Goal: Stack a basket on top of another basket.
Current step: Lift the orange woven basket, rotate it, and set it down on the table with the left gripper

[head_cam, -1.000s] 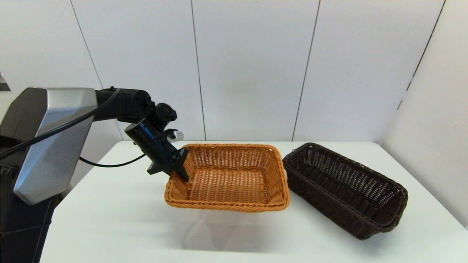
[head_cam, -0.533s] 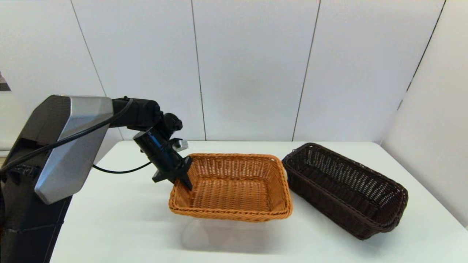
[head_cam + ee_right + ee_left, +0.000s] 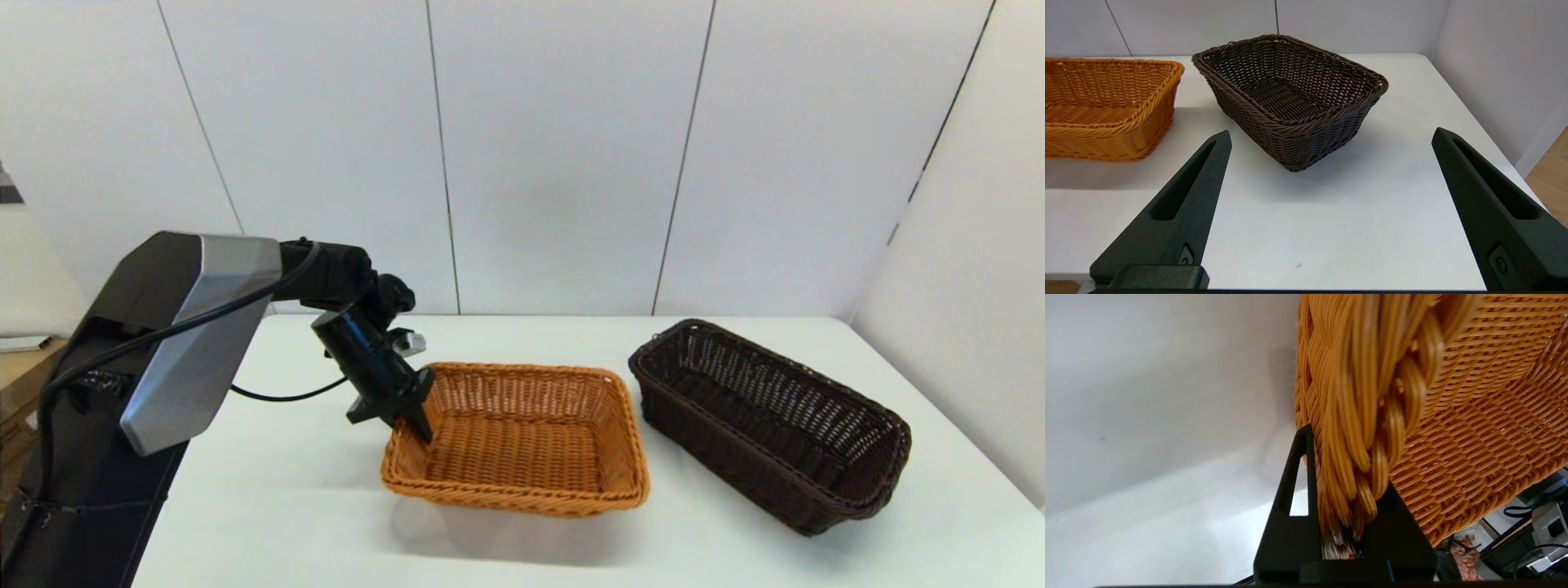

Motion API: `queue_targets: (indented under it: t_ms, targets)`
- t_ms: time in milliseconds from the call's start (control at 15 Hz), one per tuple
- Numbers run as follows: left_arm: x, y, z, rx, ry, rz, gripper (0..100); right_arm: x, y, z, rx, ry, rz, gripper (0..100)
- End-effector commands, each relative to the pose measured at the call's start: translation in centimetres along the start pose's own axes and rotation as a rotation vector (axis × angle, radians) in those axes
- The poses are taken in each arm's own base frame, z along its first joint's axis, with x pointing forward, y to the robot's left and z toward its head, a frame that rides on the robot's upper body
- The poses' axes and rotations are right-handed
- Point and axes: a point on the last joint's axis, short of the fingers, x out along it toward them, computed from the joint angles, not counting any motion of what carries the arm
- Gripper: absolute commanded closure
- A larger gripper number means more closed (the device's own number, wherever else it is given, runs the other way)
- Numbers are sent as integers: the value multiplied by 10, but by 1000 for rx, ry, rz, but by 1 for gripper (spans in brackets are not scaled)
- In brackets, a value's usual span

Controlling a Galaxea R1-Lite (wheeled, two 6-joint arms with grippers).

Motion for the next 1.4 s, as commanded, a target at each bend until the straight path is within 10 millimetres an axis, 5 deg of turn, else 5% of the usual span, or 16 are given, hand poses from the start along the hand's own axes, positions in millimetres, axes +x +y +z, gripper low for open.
queue_targets:
  t_ms: [67, 467, 533, 1000, 1133, 1400]
  targets:
    - [3, 1, 0, -13, 14, -1, 100, 0, 0, 0, 0, 1, 0, 0]
    - [2, 2, 0, -21, 16, -1, 100, 0, 0, 0, 0, 1, 0, 0]
    - [2, 2, 0, -22, 15, -1, 0, 0, 0, 0, 0, 1, 0, 0]
    - [-8, 9, 0, -37, -9, -7, 0, 0, 0, 0, 0, 1, 0, 0]
    - [-38, 8, -6, -33, -79, -21, 0, 0, 0, 0, 0, 1, 0, 0]
    - [-133, -4, -40, 12, -351, -46, 0, 0, 0, 0, 0, 1, 0, 0]
